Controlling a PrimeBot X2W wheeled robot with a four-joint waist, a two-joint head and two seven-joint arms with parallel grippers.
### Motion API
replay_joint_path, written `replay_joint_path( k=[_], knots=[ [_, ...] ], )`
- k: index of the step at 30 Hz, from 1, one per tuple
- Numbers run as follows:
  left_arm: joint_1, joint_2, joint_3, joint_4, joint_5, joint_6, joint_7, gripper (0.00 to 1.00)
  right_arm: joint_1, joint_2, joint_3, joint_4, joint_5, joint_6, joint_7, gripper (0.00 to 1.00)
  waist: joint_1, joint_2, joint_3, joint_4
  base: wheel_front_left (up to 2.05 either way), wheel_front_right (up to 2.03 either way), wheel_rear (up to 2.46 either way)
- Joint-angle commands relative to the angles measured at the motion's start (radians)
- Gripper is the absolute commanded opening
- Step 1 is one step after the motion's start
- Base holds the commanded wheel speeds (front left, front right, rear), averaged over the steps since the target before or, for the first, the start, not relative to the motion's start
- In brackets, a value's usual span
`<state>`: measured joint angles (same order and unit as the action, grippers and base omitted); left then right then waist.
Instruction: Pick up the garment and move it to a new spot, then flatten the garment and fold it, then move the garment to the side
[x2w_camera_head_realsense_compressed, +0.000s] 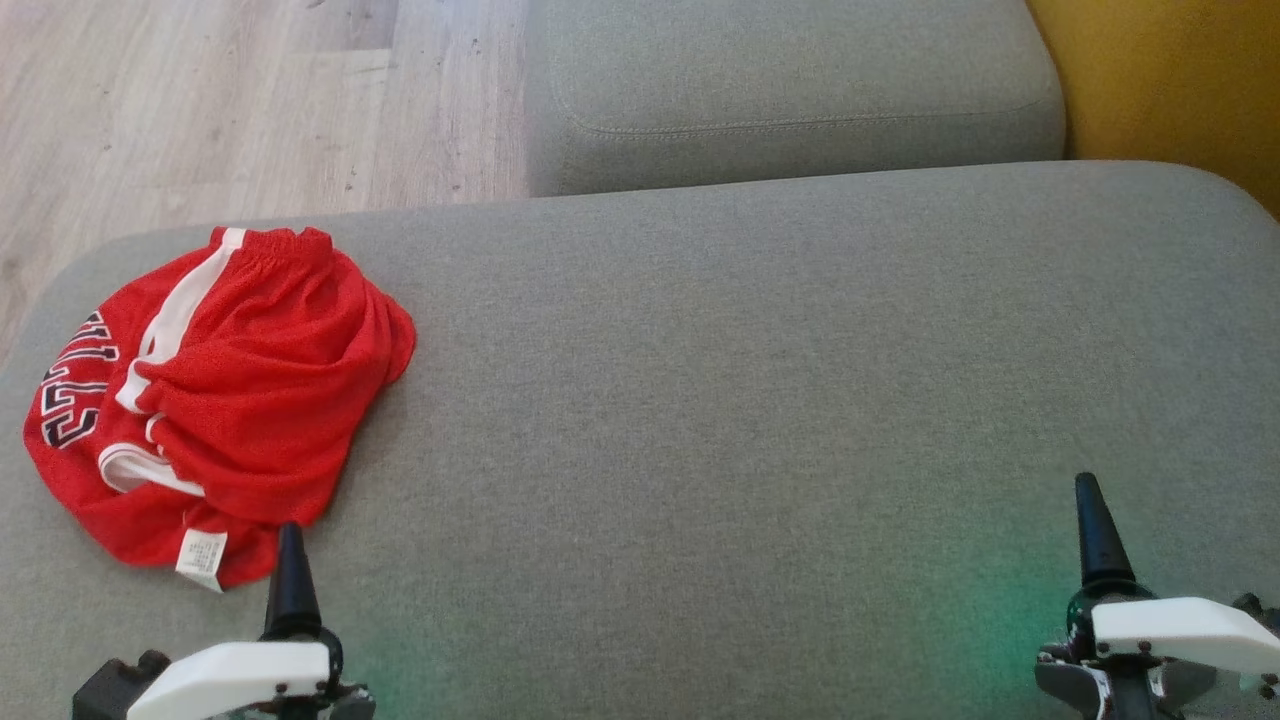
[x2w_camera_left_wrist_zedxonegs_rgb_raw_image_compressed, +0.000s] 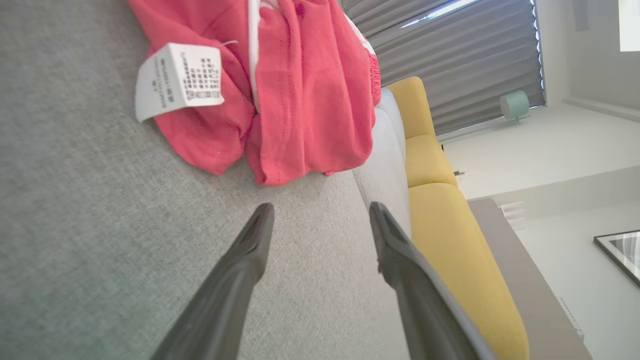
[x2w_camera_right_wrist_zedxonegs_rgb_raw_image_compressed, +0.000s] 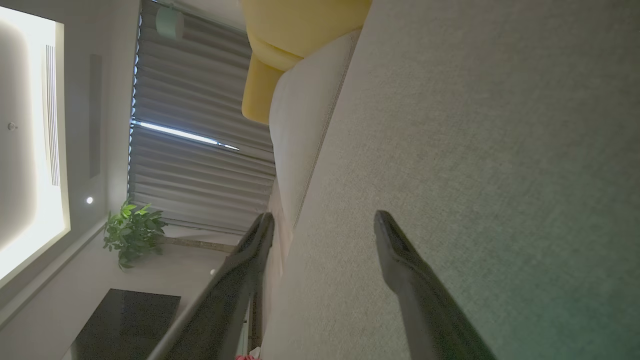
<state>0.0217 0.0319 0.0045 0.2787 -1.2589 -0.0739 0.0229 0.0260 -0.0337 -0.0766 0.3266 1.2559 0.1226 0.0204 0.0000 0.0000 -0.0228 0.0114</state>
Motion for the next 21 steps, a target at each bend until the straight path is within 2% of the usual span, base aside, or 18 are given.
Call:
replay_joint_path(
  k=[1, 16, 21],
  knots=[
    [-0.026, 0.009, -0.002, -0.045, 0.044, 0.007, -0.016, 1.0, -0.027, -0.008, 0.013, -0.044, -0.045, 0.002, -0.015, 1.0, 0.0, 0.0, -0.002, 0.001, 0.0, 0.0, 0.0],
    [-0.009, 0.011, -0.039, -0.073, 0.222, 0.04, -0.057, 1.0, -0.013, -0.009, 0.049, -0.071, -0.219, 0.003, -0.056, 1.0, 0.0, 0.0, -0.017, 0.004, 0.0, 0.0, 0.0],
    [-0.005, 0.011, -0.05, -0.084, 0.294, 0.067, -0.072, 1.0, -0.01, -0.01, 0.058, -0.078, -0.277, 0.004, -0.071, 1.0, 0.0, 0.0, -0.023, 0.003, 0.0, 0.0, 0.0]
  ],
)
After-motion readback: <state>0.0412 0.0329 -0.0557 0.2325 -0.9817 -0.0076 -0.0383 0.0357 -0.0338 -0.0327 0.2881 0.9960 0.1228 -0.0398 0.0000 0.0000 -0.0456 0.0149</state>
